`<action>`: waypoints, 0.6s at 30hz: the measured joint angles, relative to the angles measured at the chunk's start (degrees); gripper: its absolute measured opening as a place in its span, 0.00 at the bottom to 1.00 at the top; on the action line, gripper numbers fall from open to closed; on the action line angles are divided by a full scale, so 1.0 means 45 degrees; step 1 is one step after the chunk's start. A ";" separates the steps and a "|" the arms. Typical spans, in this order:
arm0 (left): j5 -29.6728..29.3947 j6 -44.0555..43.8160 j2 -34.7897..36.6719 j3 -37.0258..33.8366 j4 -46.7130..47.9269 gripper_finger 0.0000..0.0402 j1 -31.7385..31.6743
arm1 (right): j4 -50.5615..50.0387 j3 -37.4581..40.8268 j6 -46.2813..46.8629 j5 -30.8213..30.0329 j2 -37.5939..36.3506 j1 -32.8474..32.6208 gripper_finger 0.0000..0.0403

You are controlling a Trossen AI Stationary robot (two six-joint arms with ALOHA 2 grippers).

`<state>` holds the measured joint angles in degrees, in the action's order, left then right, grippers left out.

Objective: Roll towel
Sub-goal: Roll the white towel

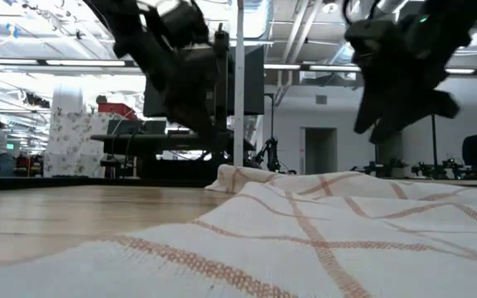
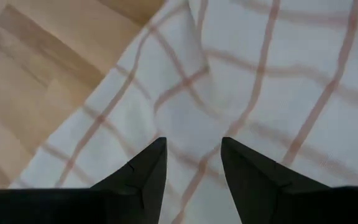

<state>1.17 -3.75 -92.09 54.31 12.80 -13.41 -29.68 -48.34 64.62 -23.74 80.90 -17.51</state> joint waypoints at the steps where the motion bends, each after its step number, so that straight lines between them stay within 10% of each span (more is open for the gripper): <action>1: 0.0009 0.0023 -0.0360 0.0065 0.0048 0.41 0.0012 | 0.0118 0.0000 -0.1100 -0.0043 0.0000 0.0295 0.36; 8: 0.0335 -0.2472 -0.1261 0.1141 0.0874 0.49 0.0029 | -0.0067 -0.0170 -0.6140 0.0440 -0.0005 0.3515 0.38; 14: 0.0379 -0.4108 -0.0260 0.1338 0.1053 0.48 0.0065 | 0.0519 -0.0047 -1.1179 0.4943 0.0235 0.8059 0.47; 18: 0.0363 -0.4591 0.0122 0.1334 0.1316 0.48 0.0064 | 0.1033 -0.0015 -1.4390 0.5235 0.0788 1.0098 0.57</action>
<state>2.80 -24.41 -91.54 60.31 18.72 -13.12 -25.03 -48.40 -0.14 -0.19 84.45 27.94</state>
